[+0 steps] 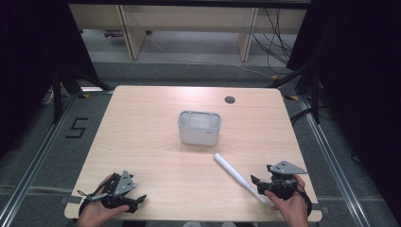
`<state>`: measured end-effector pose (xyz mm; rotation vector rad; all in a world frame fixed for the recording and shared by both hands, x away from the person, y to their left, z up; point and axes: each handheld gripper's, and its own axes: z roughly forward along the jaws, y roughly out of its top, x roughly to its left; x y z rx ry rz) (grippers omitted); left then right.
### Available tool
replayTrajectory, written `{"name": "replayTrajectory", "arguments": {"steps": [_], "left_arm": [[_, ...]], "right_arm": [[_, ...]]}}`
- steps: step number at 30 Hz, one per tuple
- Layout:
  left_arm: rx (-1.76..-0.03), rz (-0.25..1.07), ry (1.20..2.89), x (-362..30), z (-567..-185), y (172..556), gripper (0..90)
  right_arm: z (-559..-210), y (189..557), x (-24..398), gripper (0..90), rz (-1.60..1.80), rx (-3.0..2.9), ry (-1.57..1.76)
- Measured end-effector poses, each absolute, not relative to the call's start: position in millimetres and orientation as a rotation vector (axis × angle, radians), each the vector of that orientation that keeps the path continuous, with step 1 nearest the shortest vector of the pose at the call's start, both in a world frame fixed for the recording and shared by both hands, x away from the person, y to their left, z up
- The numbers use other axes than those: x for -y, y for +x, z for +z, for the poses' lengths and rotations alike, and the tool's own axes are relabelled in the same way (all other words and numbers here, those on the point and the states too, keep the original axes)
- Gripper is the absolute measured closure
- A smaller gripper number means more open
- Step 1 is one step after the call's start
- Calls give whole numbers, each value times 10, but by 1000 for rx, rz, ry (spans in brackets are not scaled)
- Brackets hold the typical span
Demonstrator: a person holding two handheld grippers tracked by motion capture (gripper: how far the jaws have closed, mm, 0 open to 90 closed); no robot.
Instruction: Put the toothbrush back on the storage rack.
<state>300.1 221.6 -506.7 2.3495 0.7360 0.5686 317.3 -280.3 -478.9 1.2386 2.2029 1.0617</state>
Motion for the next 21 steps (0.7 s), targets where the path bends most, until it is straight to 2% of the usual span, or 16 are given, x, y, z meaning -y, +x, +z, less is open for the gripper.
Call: {"name": "replayTrajectory", "arguments": {"steps": [5, 6, 7, 12, 18, 21], "left_arm": [[-736, 567, 2349, -2210, -5067, 2999, 161], [-748, 560, 2347, -2209, -5073, 2996, 161], [-748, 560, 2347, -2209, -5073, 2996, 161], [-736, 566, 2352, -2209, -5067, 2998, 161], [-736, 567, 2351, -2209, -5066, 2997, 161], [-737, 567, 2350, -2207, -5068, 2997, 161]], "right_arm": [[-4772, 3135, 2750, 307, 1057, -2205, 1257], [-4766, 3141, 2746, 364, 1062, -2220, 1216], [-4766, 3141, 2746, 364, 1062, -2220, 1216], [-4736, 3108, 2703, 483, 1068, -2252, 1159], [-4702, 3030, 2623, 695, 1099, -2266, 1180], [-4716, 3041, 2613, 732, 1092, -2283, 1119]]}}
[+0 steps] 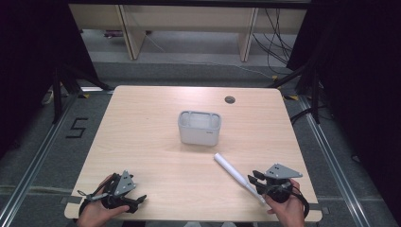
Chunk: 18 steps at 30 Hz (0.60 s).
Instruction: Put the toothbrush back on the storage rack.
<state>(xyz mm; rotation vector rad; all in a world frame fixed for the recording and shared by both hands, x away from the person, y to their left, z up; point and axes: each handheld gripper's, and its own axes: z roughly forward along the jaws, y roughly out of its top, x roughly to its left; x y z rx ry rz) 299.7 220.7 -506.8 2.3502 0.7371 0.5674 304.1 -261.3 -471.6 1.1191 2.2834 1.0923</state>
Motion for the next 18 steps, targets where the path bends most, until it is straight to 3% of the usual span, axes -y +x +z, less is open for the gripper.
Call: {"name": "replayTrajectory", "arguments": {"steps": [7, 18], "left_arm": [[-735, 566, 2353, -2207, -5068, 2999, 161], [-735, 568, 2351, -2205, -5068, 2998, 162]], "right_arm": [[-4753, 3001, 2506, 864, 1060, -2366, 1018], [-4858, 2996, 2446, 892, 978, -2452, 1012]]}}
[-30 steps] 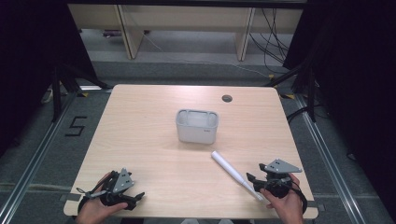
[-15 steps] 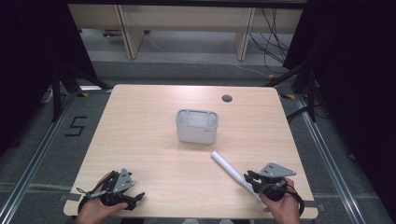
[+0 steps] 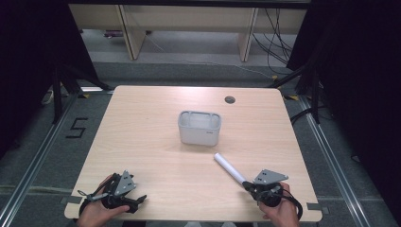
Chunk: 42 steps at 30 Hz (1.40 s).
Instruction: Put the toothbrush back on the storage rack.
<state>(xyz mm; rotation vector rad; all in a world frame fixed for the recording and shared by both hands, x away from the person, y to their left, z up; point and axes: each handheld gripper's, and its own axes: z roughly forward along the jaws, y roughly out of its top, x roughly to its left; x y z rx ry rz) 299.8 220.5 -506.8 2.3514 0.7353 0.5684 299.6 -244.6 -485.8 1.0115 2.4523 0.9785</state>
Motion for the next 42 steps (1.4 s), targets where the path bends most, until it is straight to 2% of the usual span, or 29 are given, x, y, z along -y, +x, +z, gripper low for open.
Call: {"name": "replayTrajectory", "arguments": {"steps": [21, 42], "left_arm": [[-734, 564, 2353, -2202, -5072, 3000, 161], [-735, 559, 2358, -2198, -5079, 3000, 162]], "right_arm": [[-4958, 3065, 2487, 891, 833, -2485, 1019], [-4952, 3430, 2470, 891, 785, -2400, 1014]]}}
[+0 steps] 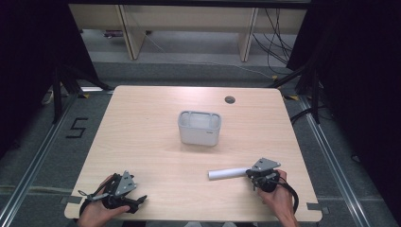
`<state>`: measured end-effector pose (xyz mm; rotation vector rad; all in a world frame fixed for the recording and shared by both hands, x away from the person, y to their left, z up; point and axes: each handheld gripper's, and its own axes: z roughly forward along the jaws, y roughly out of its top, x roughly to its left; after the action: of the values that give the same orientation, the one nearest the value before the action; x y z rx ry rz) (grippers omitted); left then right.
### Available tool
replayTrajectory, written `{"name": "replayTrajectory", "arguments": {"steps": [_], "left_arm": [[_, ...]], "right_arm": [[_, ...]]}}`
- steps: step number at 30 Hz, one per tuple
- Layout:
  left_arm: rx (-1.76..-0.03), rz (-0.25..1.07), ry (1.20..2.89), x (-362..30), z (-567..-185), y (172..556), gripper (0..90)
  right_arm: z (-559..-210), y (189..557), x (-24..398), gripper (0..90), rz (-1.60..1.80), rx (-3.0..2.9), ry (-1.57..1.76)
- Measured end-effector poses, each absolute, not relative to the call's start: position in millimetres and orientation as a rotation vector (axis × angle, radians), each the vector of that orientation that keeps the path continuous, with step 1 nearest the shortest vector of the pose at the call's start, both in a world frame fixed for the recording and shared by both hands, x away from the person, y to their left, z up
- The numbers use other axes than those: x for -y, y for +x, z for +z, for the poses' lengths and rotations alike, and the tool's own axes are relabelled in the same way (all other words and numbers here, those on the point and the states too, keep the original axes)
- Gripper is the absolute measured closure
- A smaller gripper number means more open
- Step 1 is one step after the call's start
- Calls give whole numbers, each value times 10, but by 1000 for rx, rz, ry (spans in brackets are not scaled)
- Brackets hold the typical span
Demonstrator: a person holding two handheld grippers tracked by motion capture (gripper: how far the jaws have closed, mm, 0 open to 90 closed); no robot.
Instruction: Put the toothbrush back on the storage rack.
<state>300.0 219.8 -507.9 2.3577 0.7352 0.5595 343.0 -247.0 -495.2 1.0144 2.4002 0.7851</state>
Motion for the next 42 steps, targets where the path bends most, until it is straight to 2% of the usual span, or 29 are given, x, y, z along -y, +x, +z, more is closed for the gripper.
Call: {"name": "replayTrajectory", "arguments": {"steps": [31, 34, 39, 42], "left_arm": [[-734, 559, 2362, -2203, -5081, 2999, 162], [-740, 558, 2356, -2204, -5085, 3000, 162], [-756, 550, 2349, -2206, -5090, 2993, 161], [-753, 552, 2352, -2207, -5090, 2996, 162]], "right_arm": [[-4983, 3949, 2109, 856, 731, -2408, 939], [-4987, 3969, 2093, 821, 731, -2406, 954], [-4786, 3949, 2187, 606, 773, -2339, 1090], [-4671, 3931, 2213, 511, 797, -2343, 1203]]}}
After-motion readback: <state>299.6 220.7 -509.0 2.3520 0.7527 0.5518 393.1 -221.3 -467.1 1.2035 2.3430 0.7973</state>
